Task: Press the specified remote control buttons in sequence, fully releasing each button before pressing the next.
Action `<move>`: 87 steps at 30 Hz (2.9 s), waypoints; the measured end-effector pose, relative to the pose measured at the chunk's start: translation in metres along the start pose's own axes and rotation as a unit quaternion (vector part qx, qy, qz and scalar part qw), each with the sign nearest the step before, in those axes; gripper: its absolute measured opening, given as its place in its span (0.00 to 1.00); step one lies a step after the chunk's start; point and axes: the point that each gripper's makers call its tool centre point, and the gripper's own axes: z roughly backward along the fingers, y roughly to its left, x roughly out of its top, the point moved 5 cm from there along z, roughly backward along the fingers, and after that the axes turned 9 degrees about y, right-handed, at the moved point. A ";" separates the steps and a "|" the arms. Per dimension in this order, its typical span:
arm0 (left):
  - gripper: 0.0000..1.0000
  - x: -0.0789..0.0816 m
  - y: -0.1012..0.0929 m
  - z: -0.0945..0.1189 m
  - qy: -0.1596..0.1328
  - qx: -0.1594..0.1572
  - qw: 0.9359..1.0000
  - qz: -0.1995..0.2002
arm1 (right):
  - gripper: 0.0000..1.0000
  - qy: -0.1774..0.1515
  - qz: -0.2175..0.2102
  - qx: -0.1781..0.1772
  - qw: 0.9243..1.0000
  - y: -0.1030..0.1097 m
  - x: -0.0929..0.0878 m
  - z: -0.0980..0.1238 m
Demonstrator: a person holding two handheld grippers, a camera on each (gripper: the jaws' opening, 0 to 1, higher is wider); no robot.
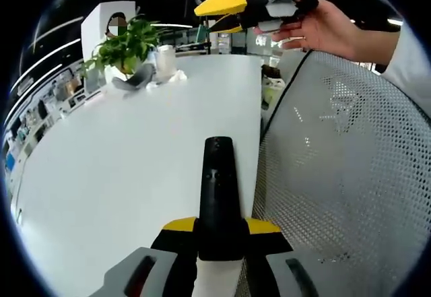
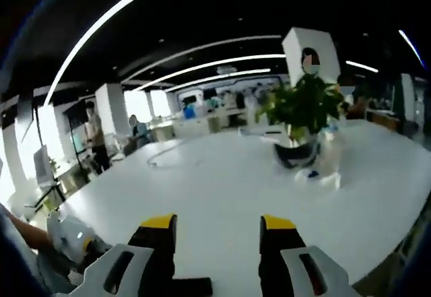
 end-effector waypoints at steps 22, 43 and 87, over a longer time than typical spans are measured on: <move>0.25 -0.003 0.024 0.006 0.034 0.001 0.999 0.006 | 0.89 -0.013 0.088 -0.075 0.993 -0.018 -0.001 -0.009; 0.25 0.004 0.059 0.001 0.123 -0.029 0.991 -0.053 | 0.87 -0.006 0.106 -0.089 0.990 -0.020 -0.004 -0.008; 0.24 0.021 0.133 -0.009 0.186 -0.020 0.982 -0.028 | 0.84 0.012 0.123 -0.095 0.988 -0.021 -0.010 -0.010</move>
